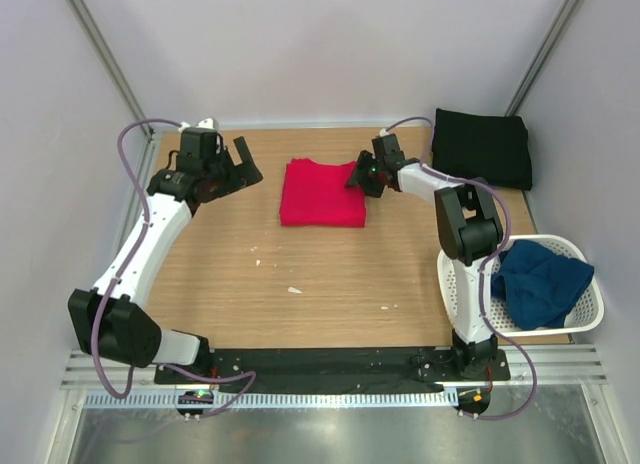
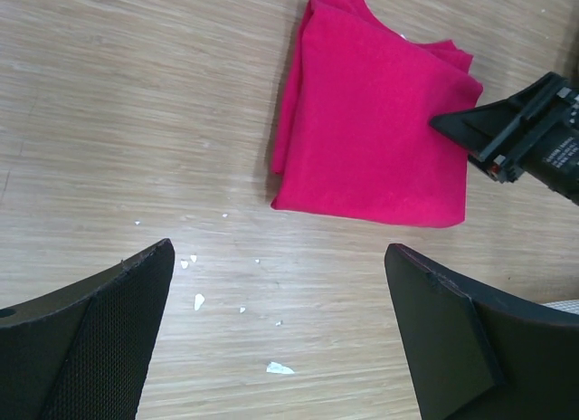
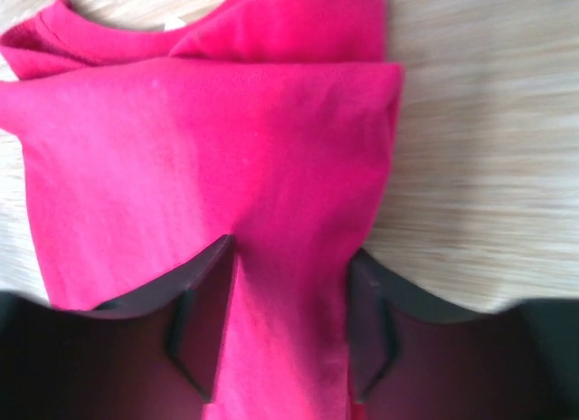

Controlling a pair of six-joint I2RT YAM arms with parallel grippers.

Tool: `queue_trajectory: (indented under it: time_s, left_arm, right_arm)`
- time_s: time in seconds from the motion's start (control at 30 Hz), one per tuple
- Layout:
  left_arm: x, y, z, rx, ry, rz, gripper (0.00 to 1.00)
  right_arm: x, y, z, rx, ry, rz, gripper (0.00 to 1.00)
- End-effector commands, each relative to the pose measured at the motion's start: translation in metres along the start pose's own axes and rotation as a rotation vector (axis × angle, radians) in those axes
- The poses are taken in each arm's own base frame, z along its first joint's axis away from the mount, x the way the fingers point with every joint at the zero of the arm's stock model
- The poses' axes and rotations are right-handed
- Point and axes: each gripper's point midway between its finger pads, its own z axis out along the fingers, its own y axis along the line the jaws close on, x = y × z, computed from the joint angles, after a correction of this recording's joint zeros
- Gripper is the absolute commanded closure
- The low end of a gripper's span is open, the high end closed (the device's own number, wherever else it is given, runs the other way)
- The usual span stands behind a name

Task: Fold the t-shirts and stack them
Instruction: Neatly place the folded tshirt to the corner

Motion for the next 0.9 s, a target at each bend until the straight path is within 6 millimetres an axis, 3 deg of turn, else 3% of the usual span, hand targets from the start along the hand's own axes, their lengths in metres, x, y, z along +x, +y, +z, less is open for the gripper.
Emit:
queue_trajectory:
  time_s: [0.0, 0.03, 0.07, 0.13, 0.17, 0.27, 0.47, 0.57, 0.77, 0.87]
  left_arm:
    - [0.003, 0.0, -0.016, 0.031, -0.021, -0.041, 0.0]
    - [0.004, 0.002, -0.019, 0.029, -0.028, -0.045, 0.0]
    - [0.008, 0.004, -0.021, 0.026, -0.026, -0.047, 0.0]
    - [0.013, 0.01, -0.026, 0.019, -0.029, -0.056, 0.0]
    - [0.014, 0.012, -0.028, 0.015, -0.031, -0.059, 0.0]
    - [0.02, 0.019, -0.038, 0.008, -0.036, -0.064, 0.0]
    - [0.022, 0.041, -0.045, -0.058, -0.076, -0.065, 0.0]
    - [0.022, 0.044, -0.043, -0.069, -0.071, -0.064, 0.0]
    - [0.022, 0.039, -0.035, -0.05, -0.04, -0.077, 0.0]
    - [0.024, 0.038, -0.031, -0.05, -0.022, -0.084, 0.0]
  right_arm:
    - [0.04, -0.007, 0.017, 0.024, 0.096, 0.036, 0.48]
    - [0.04, -0.007, 0.018, 0.027, 0.092, 0.034, 0.56]
    - [0.037, -0.01, 0.016, 0.043, 0.084, 0.035, 0.72]
    - [0.023, -0.01, 0.011, 0.069, 0.048, -0.01, 0.94]
    - [0.015, -0.011, 0.008, 0.079, 0.04, -0.026, 0.99]
    - [-0.034, 0.0, -0.022, 0.085, -0.005, -0.1, 0.99]
    - [-0.125, -0.015, -0.083, 0.169, -0.089, -0.256, 0.99]
    - [-0.148, -0.033, -0.095, 0.191, -0.087, -0.286, 0.99]
    - [-0.191, -0.032, -0.14, 0.246, -0.192, -0.406, 0.99]
    - [-0.214, -0.047, -0.165, 0.334, -0.26, -0.421, 0.99]
